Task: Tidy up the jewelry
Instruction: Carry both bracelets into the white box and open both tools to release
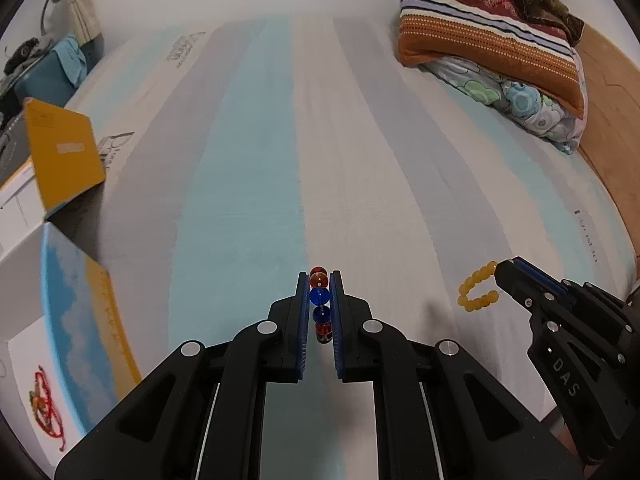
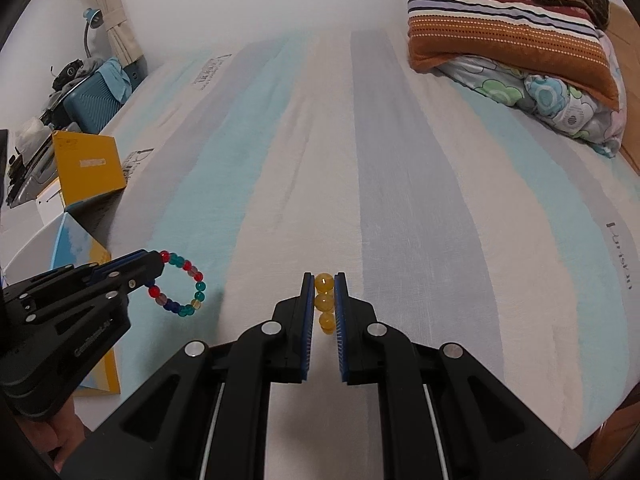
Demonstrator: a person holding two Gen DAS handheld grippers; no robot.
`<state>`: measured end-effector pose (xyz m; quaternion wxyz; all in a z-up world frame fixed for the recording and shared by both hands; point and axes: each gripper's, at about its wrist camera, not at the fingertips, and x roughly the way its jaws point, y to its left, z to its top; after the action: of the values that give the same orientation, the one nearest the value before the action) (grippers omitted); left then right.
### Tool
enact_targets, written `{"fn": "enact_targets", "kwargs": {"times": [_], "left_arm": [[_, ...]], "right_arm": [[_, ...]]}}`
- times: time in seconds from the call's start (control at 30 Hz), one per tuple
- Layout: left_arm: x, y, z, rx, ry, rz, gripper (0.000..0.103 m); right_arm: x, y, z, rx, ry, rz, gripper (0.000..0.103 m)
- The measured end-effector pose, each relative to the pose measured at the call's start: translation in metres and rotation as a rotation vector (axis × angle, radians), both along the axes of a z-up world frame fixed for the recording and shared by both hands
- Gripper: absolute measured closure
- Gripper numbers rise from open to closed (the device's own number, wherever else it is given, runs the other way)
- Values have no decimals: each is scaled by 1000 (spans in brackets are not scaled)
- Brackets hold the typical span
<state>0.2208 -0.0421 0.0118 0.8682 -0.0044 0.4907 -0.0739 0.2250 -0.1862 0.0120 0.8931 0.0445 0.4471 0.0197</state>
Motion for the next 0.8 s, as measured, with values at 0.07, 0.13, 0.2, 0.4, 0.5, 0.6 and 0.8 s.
{"fn": "enact_targets", "kwargs": {"times": [0.07, 0.13, 0.2, 0.4, 0.5, 0.6, 0.8], "left_arm": [[-8, 4, 6, -1, -6, 3, 94], [-14, 8, 11, 3, -15, 6, 94], [-23, 14, 17, 3, -23, 15, 94], [-47, 33, 36, 3, -48, 37, 94], [-60, 45, 48, -1, -66, 49, 94], [-74, 60, 60, 0, -85, 68, 94], [-100, 96, 81, -13, -114, 108, 94]], "right_arm": [[-4, 1, 5, -1, -3, -1, 94], [-8, 4, 9, -3, -4, -1, 94], [-13, 7, 12, -1, -4, -1, 94], [-31, 26, 27, -5, -15, 13, 94], [-42, 40, 38, -8, -30, 26, 94], [-51, 57, 50, -6, -46, 46, 94], [-65, 98, 71, -12, -75, 94, 94]]}}
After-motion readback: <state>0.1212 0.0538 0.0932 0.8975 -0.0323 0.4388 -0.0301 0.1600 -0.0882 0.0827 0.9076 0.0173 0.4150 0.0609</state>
